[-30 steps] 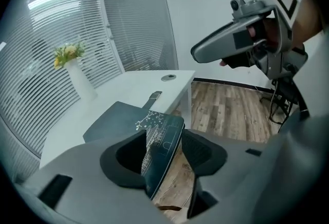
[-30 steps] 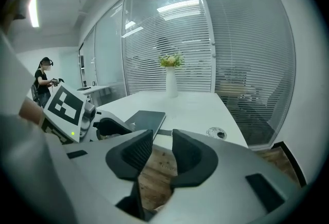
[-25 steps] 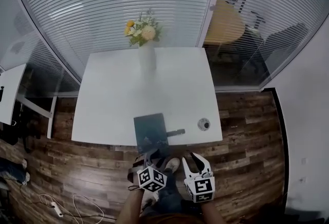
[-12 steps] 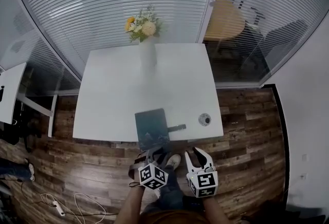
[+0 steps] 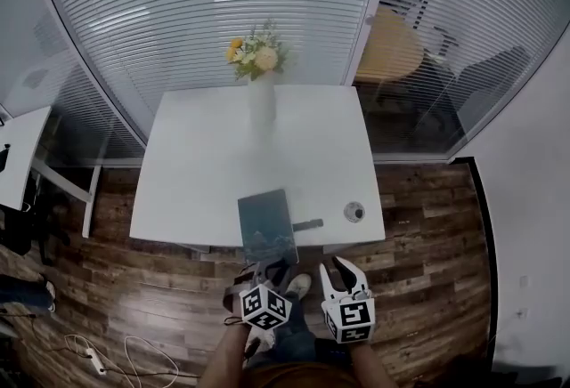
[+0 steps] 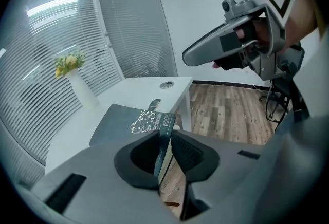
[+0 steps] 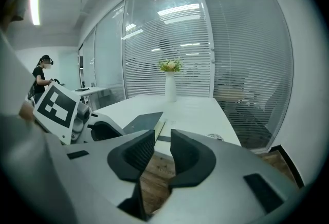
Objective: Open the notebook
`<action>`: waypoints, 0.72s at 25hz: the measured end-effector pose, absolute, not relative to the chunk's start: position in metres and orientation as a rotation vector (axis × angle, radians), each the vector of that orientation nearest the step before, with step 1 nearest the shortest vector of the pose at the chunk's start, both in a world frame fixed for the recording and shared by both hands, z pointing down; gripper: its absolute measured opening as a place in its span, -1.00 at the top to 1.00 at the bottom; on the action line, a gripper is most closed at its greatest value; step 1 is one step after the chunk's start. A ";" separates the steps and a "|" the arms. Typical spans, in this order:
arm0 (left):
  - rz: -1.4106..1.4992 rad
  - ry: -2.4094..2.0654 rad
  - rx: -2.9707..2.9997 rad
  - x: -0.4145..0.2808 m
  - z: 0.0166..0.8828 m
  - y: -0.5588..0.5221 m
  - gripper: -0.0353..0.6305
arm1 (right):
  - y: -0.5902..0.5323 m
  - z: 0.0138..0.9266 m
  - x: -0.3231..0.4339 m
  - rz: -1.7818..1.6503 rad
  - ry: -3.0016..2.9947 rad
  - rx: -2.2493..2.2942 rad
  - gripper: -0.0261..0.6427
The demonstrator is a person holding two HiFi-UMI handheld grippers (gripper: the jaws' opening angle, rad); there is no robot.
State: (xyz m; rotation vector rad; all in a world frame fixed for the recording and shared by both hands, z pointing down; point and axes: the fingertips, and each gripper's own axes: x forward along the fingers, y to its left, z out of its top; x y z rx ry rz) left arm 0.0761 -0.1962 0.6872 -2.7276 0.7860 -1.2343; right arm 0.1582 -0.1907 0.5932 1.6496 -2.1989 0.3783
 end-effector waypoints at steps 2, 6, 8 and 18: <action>-1.210 0.803 -2.716 0.074 0.682 -0.195 0.65 | -0.190 0.590 0.155 0.380 -2.206 1.647 0.62; -1.184 0.822 -2.707 0.071 0.672 -0.195 0.69 | -0.188 0.585 0.148 0.387 -2.223 1.644 0.62; -1.165 0.841 -2.695 0.069 0.667 -0.195 0.70 | -0.186 0.584 0.144 0.383 -2.232 1.633 0.63; -1.068 0.989 -2.686 0.047 0.641 -0.194 0.76 | -0.176 0.577 0.126 0.371 -2.270 1.604 0.63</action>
